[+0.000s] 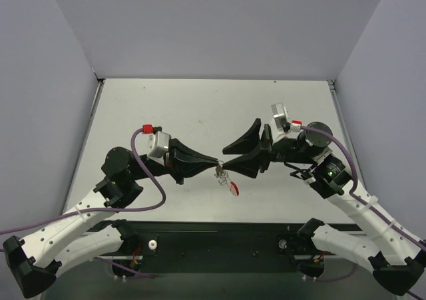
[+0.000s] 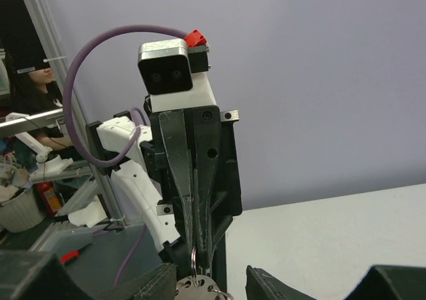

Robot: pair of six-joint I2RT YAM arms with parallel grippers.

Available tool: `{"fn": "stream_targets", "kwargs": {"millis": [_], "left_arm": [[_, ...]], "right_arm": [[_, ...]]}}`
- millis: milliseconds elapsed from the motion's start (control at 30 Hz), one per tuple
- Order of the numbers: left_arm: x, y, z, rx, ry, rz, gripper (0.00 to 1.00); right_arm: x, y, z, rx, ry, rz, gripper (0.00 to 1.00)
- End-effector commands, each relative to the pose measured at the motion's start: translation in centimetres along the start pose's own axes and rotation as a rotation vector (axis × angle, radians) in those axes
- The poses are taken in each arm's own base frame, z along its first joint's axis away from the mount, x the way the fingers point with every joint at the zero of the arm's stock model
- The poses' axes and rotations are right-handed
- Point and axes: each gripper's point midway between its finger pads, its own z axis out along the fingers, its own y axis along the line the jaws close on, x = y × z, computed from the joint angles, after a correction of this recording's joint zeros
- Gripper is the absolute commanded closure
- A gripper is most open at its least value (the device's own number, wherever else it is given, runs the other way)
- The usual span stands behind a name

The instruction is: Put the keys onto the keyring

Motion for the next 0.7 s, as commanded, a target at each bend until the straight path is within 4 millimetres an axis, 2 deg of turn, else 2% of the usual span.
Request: {"fn": "stream_targets", "kwargs": {"millis": [0, 100, 300, 333, 433, 633, 667], "left_arm": [[-2.4, -0.6, 0.3, 0.017, -0.059, 0.041, 1.0], [-2.5, -0.7, 0.3, 0.021, -0.061, 0.043, 1.0], [-2.6, -0.8, 0.3, 0.023, -0.064, 0.044, 1.0], [-2.6, -0.7, 0.3, 0.022, -0.063, 0.043, 1.0], [-2.3, -0.9, 0.4, 0.036, -0.055, 0.035, 1.0], [-1.9, -0.7, 0.6, 0.039, -0.02, 0.038, 1.0], [-1.3, -0.4, 0.5, 0.024, 0.011, 0.025, 1.0]], "right_arm": [[-1.6, 1.1, 0.5, -0.075, -0.051, -0.062, 0.56], [-1.4, 1.0, 0.7, -0.076, -0.048, -0.056, 0.6], [-1.1, 0.8, 0.8, -0.078, -0.039, -0.052, 0.83], [-1.2, 0.9, 0.8, -0.078, -0.039, -0.052, 0.9], [-1.2, 0.8, 0.8, -0.078, -0.04, -0.055, 1.0], [-1.2, 0.5, 1.2, -0.077, 0.002, -0.021, 1.0], [-1.0, 0.4, 1.3, -0.075, 0.012, -0.016, 1.0]]}}
